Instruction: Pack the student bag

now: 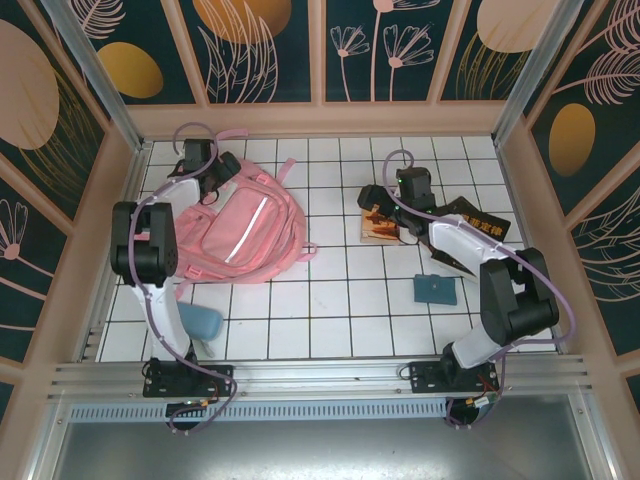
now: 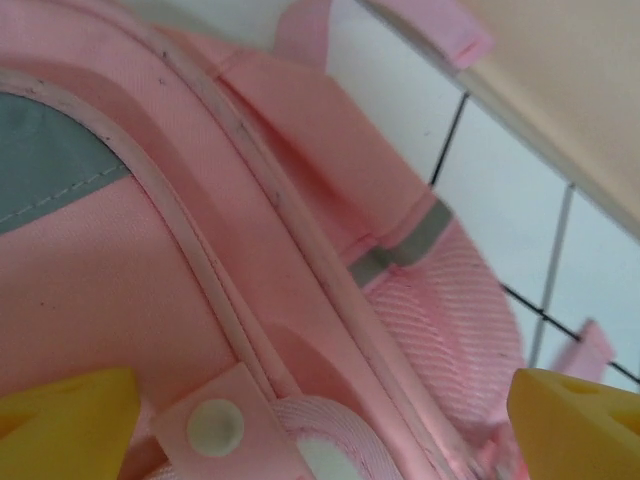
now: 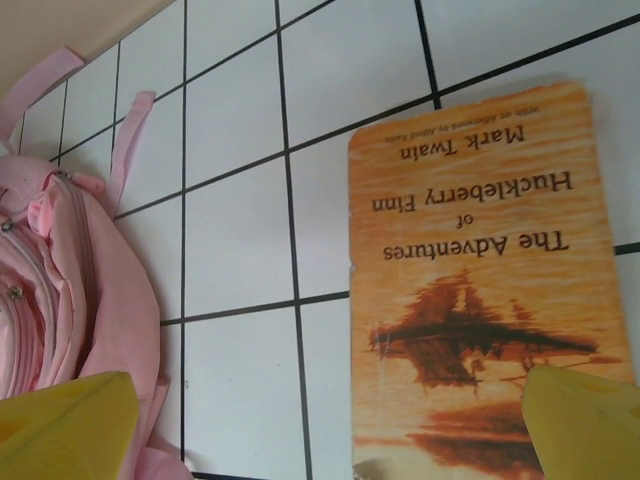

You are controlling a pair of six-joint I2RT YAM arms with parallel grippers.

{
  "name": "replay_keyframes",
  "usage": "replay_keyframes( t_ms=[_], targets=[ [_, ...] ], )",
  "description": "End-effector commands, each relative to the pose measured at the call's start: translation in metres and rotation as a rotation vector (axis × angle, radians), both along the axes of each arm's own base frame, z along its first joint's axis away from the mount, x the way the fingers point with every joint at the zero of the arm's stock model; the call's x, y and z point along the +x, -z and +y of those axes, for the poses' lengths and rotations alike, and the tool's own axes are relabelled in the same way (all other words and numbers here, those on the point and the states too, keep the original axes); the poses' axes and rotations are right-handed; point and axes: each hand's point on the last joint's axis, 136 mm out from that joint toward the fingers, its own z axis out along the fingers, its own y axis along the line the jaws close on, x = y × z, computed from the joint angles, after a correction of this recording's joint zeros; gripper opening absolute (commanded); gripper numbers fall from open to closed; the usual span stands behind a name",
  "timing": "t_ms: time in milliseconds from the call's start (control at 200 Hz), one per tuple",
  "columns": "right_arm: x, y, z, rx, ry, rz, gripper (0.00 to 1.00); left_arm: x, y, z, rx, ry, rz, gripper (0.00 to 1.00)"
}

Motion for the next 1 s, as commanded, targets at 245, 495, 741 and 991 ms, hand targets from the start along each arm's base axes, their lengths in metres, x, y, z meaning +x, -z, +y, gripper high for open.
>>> replay_keyframes(
  t_ms=[245, 495, 741, 991],
  targets=[
    [-0.013, 0.006, -0.002, -0.025, 0.089, 0.057, 0.99, -0.006, 0.052, -0.136, -0.028, 0.383, 0.142, 0.94],
    [-0.026, 0.013, 0.010, 0.034, 0.028, 0.088, 0.99, -0.056, 0.057, -0.215, 0.034, 0.669, 0.166, 0.92],
    [-0.027, 0.033, 0.041, 0.123, -0.079, 0.165, 0.83, -0.079, -0.005, -0.240, 0.029, 0.774, 0.054, 0.89],
    [-0.034, 0.054, 0.064, 0.132, -0.170, 0.238, 0.62, -0.088, -0.079, -0.195, 0.060, 0.503, -0.041, 0.90]
  ],
)
